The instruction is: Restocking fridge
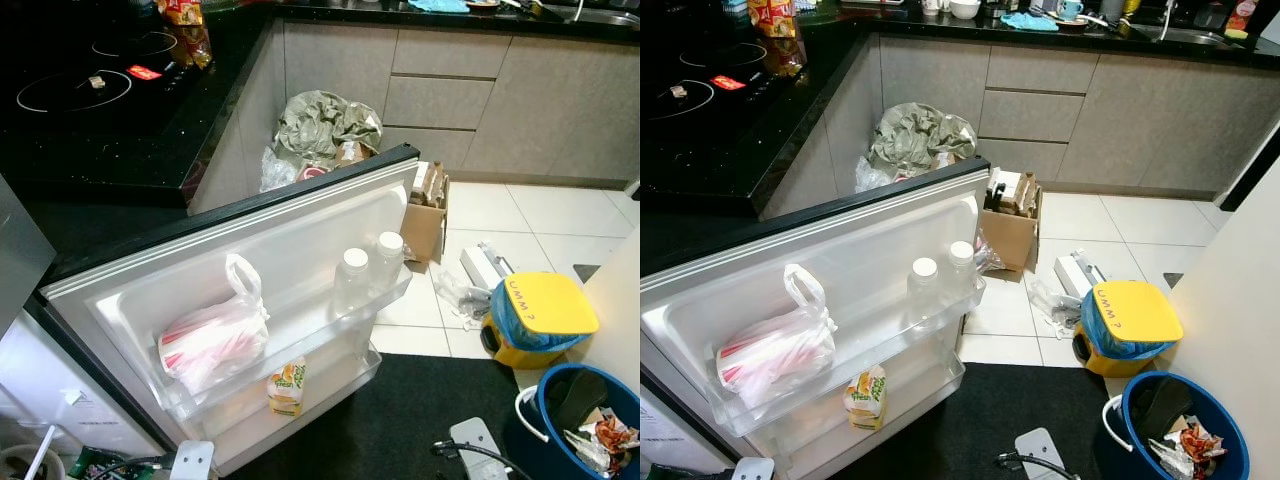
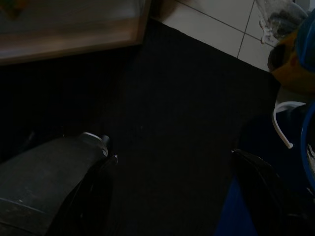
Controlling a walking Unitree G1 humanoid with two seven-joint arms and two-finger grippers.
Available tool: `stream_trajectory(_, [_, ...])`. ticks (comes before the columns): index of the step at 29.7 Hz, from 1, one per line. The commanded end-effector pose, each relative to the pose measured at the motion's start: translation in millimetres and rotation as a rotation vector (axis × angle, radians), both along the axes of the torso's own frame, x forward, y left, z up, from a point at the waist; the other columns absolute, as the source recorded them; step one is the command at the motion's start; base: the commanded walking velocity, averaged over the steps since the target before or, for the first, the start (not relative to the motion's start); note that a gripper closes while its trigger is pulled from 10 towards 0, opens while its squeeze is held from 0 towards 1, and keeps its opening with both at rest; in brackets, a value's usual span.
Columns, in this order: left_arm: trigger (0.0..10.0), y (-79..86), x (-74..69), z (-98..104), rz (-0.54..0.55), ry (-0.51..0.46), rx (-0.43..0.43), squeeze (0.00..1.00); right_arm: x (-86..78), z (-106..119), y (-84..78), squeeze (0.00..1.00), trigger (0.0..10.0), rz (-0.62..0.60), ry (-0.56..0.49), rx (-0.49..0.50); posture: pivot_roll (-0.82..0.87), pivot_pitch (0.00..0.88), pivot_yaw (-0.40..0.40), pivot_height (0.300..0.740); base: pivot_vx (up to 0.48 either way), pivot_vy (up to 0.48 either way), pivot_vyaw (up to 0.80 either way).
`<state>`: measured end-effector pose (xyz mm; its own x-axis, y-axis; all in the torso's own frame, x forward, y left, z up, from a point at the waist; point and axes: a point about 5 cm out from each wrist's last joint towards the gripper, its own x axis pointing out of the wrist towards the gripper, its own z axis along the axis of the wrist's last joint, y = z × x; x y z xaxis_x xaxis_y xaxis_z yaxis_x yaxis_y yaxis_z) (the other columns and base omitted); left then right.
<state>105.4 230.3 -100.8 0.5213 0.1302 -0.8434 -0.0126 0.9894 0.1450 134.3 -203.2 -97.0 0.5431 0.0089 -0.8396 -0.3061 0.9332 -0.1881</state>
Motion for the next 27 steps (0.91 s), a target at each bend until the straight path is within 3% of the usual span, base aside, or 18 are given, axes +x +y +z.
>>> stream_trajectory(1, [10.0,5.3,-5.4,-0.6,-0.014,0.028,0.011,0.00,0.1,1.5,-7.3,0.00,10.0,-0.021,-0.012,-0.011,-0.03,0.000,-0.062,0.740,0.000,0.000,0.00])
stream_trajectory(10, [10.0,2.2,-3.2,-0.9,-0.038,0.032,0.018,0.00,2.3,1.4,-4.1,0.00,10.0,-0.004,-0.010,-0.013,-0.02,0.000,-0.065,0.740,0.000,0.000,0.00])
stream_trajectory(27, [10.0,0.8,-2.7,-1.3,-0.055,0.040,0.018,0.00,3.1,1.2,-3.2,0.00,10.0,0.008,-0.004,-0.014,-0.02,0.000,-0.066,0.740,0.000,-0.332,0.00])
